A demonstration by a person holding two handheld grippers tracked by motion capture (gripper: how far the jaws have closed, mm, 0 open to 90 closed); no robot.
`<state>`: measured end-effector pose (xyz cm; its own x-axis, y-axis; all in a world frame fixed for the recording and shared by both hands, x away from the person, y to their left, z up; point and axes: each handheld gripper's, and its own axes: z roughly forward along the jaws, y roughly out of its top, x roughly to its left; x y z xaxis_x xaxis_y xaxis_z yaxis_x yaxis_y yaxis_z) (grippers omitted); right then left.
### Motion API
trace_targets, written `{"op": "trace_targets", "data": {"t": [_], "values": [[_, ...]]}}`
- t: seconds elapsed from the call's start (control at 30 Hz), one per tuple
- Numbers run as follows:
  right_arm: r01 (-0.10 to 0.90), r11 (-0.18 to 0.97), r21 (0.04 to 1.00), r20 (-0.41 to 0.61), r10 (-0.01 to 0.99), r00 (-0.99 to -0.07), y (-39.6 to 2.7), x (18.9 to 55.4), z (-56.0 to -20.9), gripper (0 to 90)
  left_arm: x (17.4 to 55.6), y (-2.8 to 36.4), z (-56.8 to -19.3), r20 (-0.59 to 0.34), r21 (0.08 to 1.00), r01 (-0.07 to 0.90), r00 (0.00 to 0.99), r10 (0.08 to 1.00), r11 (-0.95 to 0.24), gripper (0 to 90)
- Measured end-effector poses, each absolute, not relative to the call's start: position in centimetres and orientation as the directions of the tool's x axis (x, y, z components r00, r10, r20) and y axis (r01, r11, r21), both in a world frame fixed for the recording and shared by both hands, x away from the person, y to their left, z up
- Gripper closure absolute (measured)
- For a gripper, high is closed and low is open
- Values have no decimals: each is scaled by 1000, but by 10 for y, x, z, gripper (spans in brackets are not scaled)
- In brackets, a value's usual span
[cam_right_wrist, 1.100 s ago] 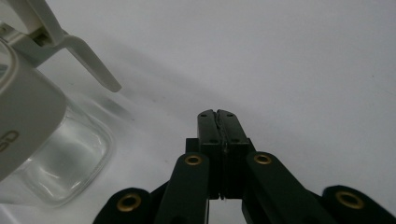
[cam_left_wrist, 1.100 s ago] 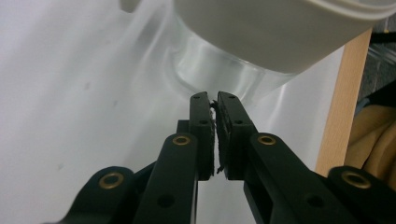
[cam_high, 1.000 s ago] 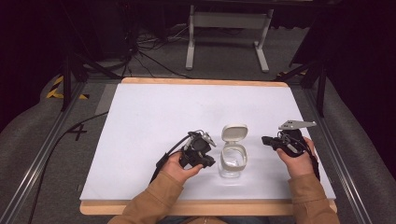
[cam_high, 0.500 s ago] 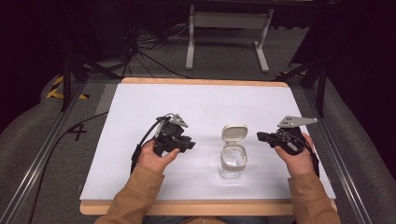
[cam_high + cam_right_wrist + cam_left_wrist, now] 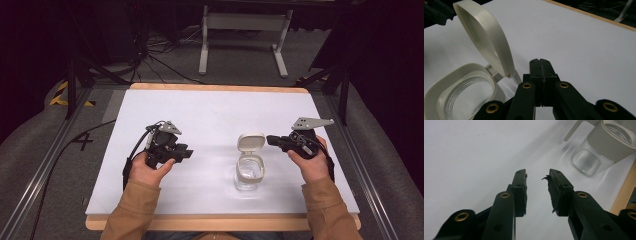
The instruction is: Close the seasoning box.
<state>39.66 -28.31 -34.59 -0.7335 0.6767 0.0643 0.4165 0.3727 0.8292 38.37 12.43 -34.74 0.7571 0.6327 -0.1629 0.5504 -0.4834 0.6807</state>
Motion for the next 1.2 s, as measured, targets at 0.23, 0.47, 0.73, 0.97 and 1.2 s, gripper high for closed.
{"op": "trace_targets", "data": {"t": [0.23,0.47,0.73,0.97,1.2], "values": [[418,373,828,76,664,-744,-278,404,-348,900,379,131,-348,-158,679,556,749,644,-480,670],[404,387,829,65,651,-756,-270,404,-346,900,378,133,-350,-160,678,561,743,650,-475,645],[400,391,829,62,647,-760,-269,404,-346,900,378,133,-351,-168,676,563,745,645,-475,632],[393,402,827,49,645,-763,-266,401,-344,900,379,132,-351,-169,672,563,748,642,-480,623],[382,406,831,41,638,-769,-265,397,-341,900,380,130,-351,-174,671,563,752,635,-483,617]]}}
